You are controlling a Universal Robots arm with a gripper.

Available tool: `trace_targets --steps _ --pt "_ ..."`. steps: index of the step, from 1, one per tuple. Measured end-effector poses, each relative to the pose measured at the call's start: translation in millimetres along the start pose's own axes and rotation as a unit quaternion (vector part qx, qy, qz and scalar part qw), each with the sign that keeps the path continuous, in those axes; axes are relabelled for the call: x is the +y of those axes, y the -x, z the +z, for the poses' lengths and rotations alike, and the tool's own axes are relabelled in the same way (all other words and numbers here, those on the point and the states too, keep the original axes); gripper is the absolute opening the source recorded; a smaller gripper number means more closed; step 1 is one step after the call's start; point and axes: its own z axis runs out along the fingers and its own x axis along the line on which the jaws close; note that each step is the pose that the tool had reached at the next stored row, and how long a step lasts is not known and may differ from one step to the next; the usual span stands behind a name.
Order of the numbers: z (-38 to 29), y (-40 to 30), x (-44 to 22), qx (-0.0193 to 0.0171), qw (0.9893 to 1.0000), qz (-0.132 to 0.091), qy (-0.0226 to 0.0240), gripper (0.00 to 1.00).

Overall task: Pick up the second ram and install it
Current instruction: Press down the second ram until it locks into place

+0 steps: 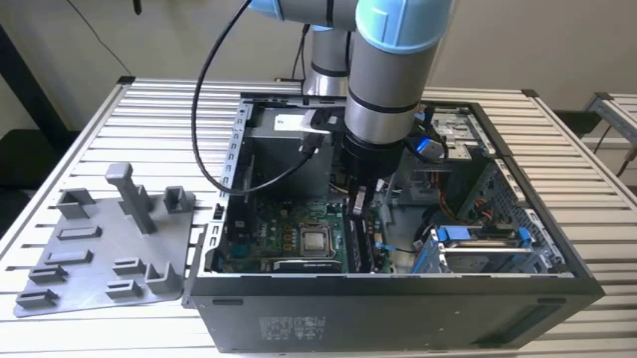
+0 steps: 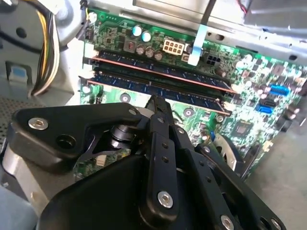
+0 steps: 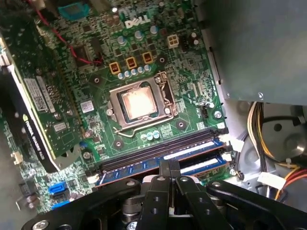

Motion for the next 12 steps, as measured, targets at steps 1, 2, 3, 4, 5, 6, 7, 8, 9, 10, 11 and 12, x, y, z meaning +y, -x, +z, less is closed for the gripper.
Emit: trace_targets --steps 1,2,3,4,5,6,7,8,9,10,11,12 --pt "0.0 0.0 0.0 -0.0001 1.0000 -0.009 0.0003 0.11" --pt "0.0 0.0 0.0 -0.0002 0.9998 -0.018 0.0006 0.11" --pt "0.0 0.0 0.0 -0.0003 0.9996 -0.028 0.0009 0.11" --pt "0.0 0.0 0.0 -0.0005 0.9993 -0.037 0.0012 0.11" --pt "0.0 0.0 0.0 -0.0006 0.9989 -0.046 0.0015 0.11" --pt "0.0 0.0 0.0 -0.0007 0.9985 -0.055 0.0018 0.11" --pt "0.0 0.0 0.0 -0.0008 0.9979 -0.064 0.0021 0.11" --pt "0.0 0.0 0.0 -0.0009 0.9973 -0.073 0.0024 0.11" --pt "0.0 0.0 0.0 -0.0011 0.9966 -0.082 0.0027 0.11" --pt "0.0 0.0 0.0 -0.0012 0.9959 -0.091 0.0030 0.11" --pt "0.0 0.0 0.0 -0.0013 0.9950 -0.100 0.0033 0.11" --pt "0.0 0.0 0.0 -0.0014 0.9940 -0.109 0.0035 0.11"
